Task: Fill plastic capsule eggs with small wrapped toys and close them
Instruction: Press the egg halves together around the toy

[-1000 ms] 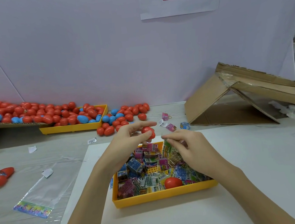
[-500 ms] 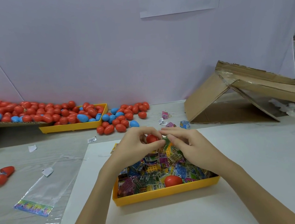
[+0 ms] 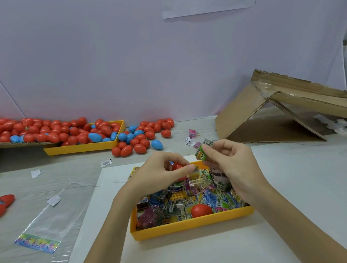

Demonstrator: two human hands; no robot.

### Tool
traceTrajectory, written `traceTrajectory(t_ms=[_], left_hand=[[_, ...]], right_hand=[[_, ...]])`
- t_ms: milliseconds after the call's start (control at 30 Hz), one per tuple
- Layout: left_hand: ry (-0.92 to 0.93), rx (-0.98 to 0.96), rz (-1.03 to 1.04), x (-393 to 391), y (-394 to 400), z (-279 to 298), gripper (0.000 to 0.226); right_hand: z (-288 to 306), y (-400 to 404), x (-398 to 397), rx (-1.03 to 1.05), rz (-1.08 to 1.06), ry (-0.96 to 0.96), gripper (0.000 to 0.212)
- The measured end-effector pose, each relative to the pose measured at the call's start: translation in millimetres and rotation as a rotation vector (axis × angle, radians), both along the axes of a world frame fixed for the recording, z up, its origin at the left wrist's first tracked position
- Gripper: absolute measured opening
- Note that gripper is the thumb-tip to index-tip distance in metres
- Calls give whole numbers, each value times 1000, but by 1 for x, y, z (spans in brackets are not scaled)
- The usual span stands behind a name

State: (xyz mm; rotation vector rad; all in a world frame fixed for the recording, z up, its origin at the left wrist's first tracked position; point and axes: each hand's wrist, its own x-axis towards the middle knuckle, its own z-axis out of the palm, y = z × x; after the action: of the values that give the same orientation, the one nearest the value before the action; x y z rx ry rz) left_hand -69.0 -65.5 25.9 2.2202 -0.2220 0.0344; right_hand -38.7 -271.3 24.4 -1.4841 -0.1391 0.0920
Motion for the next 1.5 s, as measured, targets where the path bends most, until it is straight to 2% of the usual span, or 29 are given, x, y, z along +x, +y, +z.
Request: traceTrajectory(t_ms=[67,167,233,300,367,467,767,933,1167,1500], left_hand=[[81,64,-47,-1,2,1,18],[143,114,-59,-3,5,4,34],[76,65,-27,-4,5,6,39],[22,-66,-13,-5,4,8,38],[-11,-197,-12,-6,3,10,29],[-44,-288,-36,-8,2,13,23],[-16,-381,-125,-10,0,17,34],[-7,-383,-133,-11,-2,17,35],[10,-419,-146,-12,-5,19,34],[42,-447,-162,-14,-6,20,33]], right_hand=[[2,-1,1,-40,37,2,14],[0,-2,0,-101,65,-14,11],[-2,-3,1,-138,66,-42,7],[-2,-4,2,-163,72,-84,4],[-2,-5,3,-178,93,-135,8],[0,-5,3,-217,132,-200,17],[-3,-1,4,-234,126,-221,26],[0,0,0,-211,109,-224,49],[0,0,-1,-169,141,-201,46],[-3,0,1,-261,94,-273,45]])
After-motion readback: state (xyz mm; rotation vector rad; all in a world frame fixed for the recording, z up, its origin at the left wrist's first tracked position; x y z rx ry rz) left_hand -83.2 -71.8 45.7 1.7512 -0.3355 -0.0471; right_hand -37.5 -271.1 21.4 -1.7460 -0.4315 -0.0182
